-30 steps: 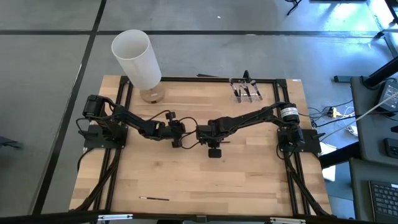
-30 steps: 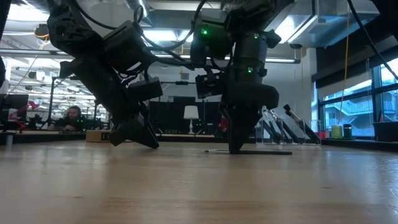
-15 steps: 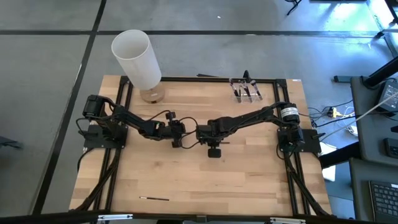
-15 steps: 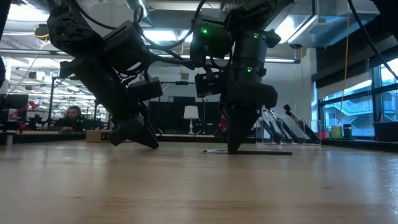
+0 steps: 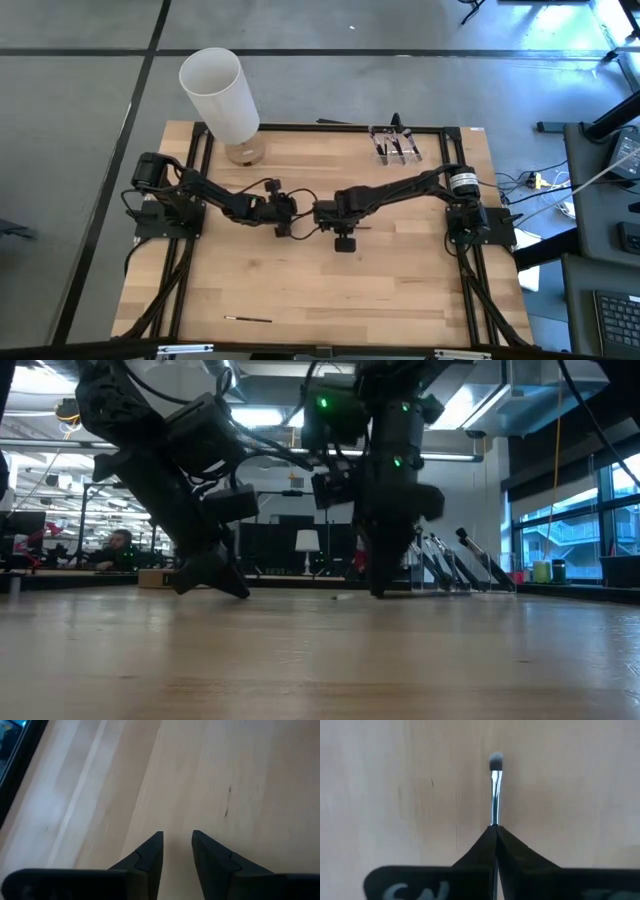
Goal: Put items in baskets/containers
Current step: Put the eyeshadow brush into the middle of the transparent organizer
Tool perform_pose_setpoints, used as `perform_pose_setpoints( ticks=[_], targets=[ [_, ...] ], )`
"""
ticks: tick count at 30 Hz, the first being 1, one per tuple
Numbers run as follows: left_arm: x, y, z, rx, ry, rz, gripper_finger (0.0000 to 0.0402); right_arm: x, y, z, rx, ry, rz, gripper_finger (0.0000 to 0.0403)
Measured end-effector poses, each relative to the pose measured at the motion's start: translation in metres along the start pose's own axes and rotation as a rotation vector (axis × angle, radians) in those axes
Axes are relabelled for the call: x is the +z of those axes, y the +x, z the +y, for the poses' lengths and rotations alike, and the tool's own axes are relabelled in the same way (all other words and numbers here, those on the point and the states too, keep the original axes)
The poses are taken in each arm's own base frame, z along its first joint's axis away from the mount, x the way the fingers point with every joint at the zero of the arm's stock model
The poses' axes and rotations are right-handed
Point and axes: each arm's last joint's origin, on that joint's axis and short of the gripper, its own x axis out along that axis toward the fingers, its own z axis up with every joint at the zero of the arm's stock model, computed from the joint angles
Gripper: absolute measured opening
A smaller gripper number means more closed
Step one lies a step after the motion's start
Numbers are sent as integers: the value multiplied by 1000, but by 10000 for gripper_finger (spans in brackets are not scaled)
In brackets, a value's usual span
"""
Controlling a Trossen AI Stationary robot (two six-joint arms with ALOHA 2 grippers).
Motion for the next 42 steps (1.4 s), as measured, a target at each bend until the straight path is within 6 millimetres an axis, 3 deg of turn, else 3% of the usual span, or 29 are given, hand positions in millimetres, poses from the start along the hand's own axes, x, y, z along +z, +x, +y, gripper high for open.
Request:
perform_pose_setpoints(
  ticks=[8,17,23,30,42],
  targets=[
    [-5,-2,-1,24,-36,40,102,9,-13,0,11,-8,-37,10],
    [-15,-6,1,163,-49,109,102,-5,-19,0,15,5,131,16],
    [-26,-9,16,270,-158,194,102,-1,-48,19,-4,10,194,69],
    [-30,-3,33,262,-317,285,102,-11,-76,34,-185,30,317,118],
    [-31,-5,28,281,-292,272,102,9,-41,58,27,-33,103,109]
  ],
)
